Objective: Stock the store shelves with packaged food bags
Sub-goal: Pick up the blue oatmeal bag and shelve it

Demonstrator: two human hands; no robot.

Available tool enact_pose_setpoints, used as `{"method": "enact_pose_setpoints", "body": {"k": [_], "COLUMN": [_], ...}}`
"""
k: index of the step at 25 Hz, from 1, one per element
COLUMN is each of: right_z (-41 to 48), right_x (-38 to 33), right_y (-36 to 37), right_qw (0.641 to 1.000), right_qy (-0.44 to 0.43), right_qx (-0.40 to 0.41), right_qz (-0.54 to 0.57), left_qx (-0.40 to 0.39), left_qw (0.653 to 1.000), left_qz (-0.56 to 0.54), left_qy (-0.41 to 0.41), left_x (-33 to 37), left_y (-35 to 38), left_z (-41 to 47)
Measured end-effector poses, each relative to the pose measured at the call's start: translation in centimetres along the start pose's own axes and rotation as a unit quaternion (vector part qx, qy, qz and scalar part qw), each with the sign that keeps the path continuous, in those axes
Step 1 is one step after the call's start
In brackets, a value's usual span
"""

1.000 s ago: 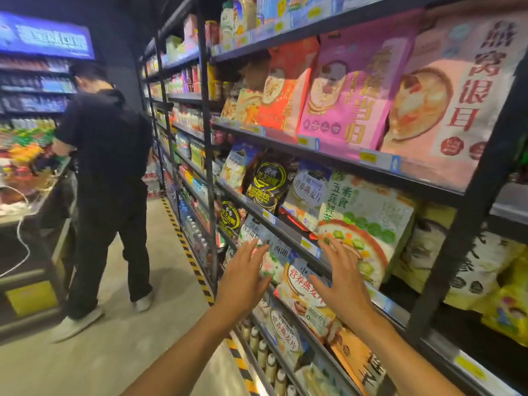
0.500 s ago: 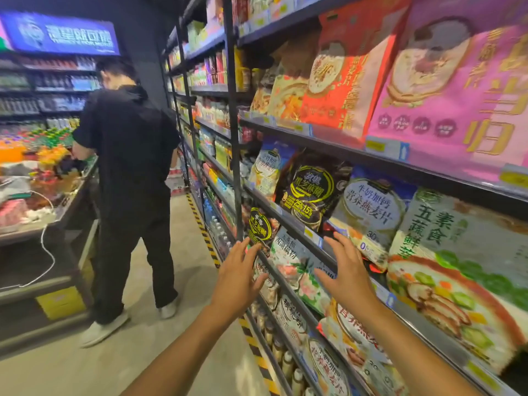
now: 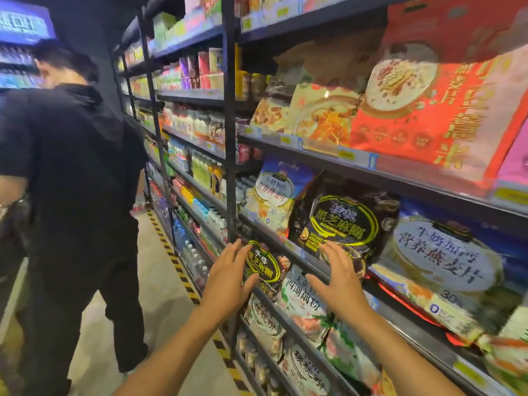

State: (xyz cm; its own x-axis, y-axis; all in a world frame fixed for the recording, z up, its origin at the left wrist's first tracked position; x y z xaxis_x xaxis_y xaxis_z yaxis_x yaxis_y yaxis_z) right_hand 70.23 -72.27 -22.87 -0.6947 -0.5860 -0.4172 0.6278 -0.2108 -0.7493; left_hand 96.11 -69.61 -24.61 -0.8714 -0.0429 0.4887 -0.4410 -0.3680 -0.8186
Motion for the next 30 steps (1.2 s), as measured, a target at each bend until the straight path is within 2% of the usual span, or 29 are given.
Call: {"method": "enact_pose_setpoints", "body": {"k": [10, 19, 24, 28, 30], "right_z": [12.2, 23.5, 24.3, 24.2, 24.3], "right_x": [2.7, 9.5, 13.4, 14.5, 14.9], "right_y": [7.9, 13.3, 16.1, 17.9, 18.6], "right_qw": [0.998, 0.980, 0.943, 0.929, 0.925], "right_qy": [0.066, 0.164, 0.267, 0.327, 0.346], "right_qx": [0.011, 0.038, 0.118, 0.080, 0.060], "right_qz": [0.006, 0.102, 0.159, 0.153, 0.144], "left_qx": [-0.051, -0.103, -0.161, -0.173, -0.187], "left_qw": [0.997, 0.986, 0.958, 0.933, 0.927], "left_qz": [-0.047, -0.128, -0.237, -0.313, -0.319], "left_qy": [0.021, 0.026, -0.004, -0.024, -0.063], "left_x": [-5.3, -6.0, -4.1, -2.7, -2.8], "left_y": [2.5, 6.6, 8.9, 11.5, 13.0], "left_z": [15.7, 30.7, 37.0, 42.3, 44.4]}}
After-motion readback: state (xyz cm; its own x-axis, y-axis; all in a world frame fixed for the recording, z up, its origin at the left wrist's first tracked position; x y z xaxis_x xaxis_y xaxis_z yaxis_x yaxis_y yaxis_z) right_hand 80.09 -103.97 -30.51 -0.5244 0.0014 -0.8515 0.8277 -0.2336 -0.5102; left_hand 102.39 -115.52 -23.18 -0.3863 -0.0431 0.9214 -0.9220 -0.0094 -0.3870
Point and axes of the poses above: each hand's wrist, its own z-axis towards the middle knuckle, its own y-axis out of the palm, x = y × z, the point moved 8 cm from there along z, towards the middle knuckle, and after that the axes turned 13 degrees about -y, right-handed, at the moved point
